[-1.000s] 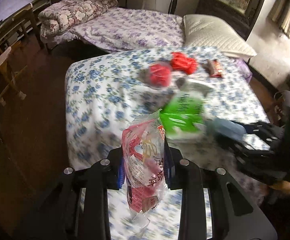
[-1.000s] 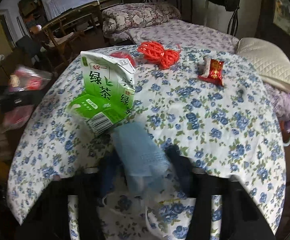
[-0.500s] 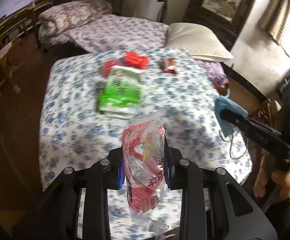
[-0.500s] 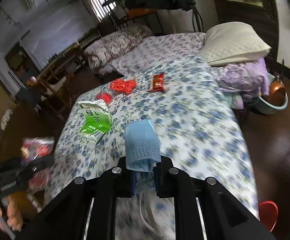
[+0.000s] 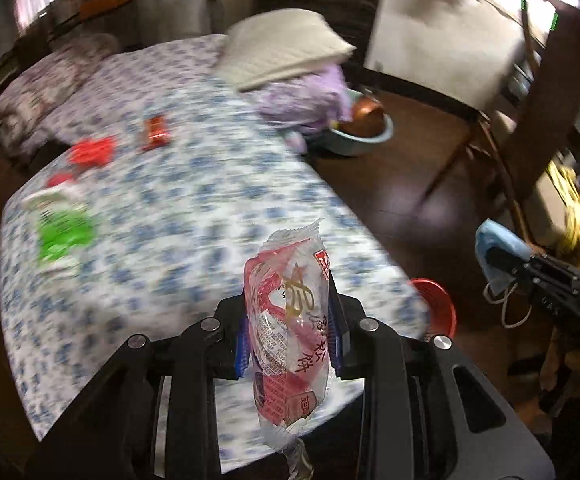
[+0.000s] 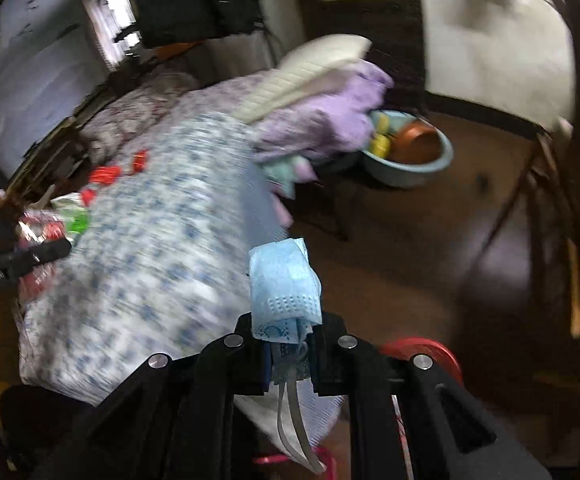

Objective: Collect trash
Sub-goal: 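Carry the clear bag and blue mask down over the red basket, then hold the clear bag and blue mask above the red basket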

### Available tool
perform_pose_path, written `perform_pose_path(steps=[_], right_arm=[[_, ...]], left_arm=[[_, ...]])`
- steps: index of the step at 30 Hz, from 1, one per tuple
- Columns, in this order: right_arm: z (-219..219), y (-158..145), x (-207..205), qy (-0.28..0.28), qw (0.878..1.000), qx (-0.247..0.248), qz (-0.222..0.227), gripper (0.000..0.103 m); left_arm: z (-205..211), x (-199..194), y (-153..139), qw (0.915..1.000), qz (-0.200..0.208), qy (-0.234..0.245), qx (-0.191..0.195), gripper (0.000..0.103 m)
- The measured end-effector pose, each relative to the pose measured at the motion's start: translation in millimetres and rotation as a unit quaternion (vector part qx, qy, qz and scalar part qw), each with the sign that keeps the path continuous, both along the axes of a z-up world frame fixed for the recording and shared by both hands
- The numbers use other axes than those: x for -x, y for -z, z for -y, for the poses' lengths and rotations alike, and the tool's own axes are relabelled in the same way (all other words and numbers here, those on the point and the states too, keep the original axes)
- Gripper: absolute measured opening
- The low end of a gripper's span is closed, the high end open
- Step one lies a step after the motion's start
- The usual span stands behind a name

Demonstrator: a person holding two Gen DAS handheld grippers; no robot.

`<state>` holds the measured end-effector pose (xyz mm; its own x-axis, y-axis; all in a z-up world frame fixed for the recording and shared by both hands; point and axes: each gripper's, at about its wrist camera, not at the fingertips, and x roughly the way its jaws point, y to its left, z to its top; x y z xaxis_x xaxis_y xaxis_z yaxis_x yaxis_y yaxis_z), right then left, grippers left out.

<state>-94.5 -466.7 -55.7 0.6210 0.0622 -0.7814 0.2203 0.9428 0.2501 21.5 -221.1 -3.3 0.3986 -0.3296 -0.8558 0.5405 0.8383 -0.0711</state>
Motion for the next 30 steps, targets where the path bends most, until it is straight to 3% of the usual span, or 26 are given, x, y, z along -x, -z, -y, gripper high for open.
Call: perform_pose_path(steps=[6, 12, 20, 30], right_arm=[[52.8, 54.9, 36.5, 0.057, 0.997, -0.021, -0.051, 0.014], [87.7, 105.6, 52.3, 0.095, 0.990, -0.058, -0.090, 0.014], [112.2, 154.5, 63.1, 0.125, 0.979, -0.088, -0.133, 0.014], [132.0, 201.8, 74.0, 0.157, 0.964, -0.127, -0.172, 0.015]], left_arm=[[102.3, 31.8, 7.8, 0.9949, -0.006, 0.101, 0.001, 0.031], [184.6, 59.1, 51.7, 0.9845, -0.060, 0.164, -0.015, 0.031], [241.7, 79.7, 123.9, 0.9735, -0.140, 0.173, -0.053, 0.031], [281.1, 82.7, 171.9, 0.9639, -0.182, 0.172, -0.092, 0.031]])
